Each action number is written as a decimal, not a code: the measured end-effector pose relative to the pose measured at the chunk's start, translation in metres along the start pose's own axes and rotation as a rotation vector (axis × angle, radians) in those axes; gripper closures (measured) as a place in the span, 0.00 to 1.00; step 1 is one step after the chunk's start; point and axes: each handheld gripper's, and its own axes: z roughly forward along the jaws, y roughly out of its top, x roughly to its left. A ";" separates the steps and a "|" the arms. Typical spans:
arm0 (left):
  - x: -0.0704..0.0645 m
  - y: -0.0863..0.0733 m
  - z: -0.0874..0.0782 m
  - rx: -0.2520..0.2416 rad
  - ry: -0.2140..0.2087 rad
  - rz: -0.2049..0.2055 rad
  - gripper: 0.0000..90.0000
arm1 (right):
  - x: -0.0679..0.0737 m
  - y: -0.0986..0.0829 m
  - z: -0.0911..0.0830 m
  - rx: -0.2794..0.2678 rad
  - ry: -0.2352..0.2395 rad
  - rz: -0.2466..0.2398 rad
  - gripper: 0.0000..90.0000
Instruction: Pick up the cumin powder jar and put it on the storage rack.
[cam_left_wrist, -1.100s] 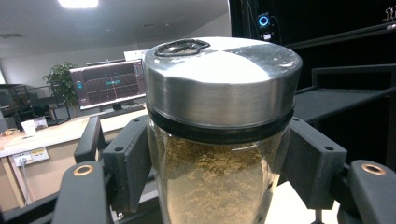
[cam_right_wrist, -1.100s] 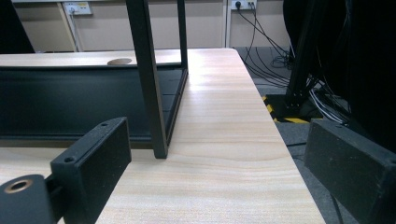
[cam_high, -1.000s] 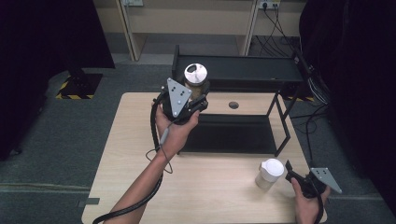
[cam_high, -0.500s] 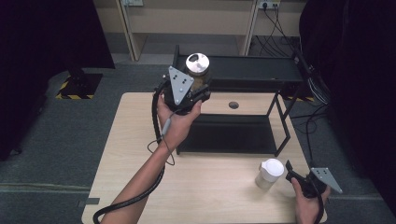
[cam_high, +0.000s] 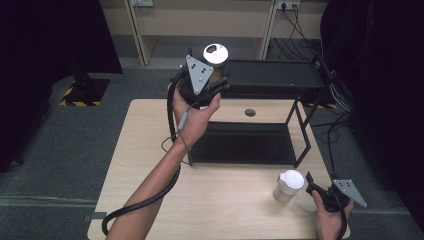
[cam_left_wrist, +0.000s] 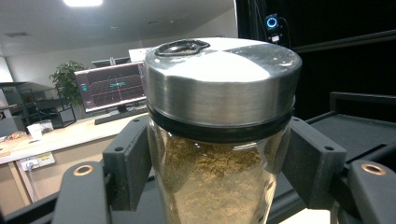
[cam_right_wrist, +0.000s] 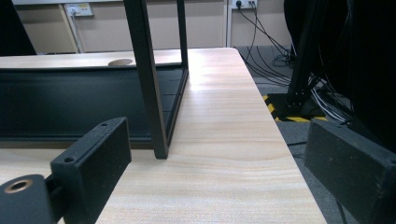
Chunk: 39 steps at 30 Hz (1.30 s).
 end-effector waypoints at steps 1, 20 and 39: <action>0.000 0.001 0.002 0.005 0.002 0.001 0.34 | 0.000 0.000 0.000 0.000 0.000 0.001 0.08; 0.005 0.020 0.055 0.136 0.050 -0.067 0.34 | -0.001 0.001 0.000 0.002 0.006 0.002 0.08; 0.005 0.023 0.080 0.227 0.075 -0.124 0.34 | 0.001 0.001 0.001 0.005 0.006 -0.013 0.08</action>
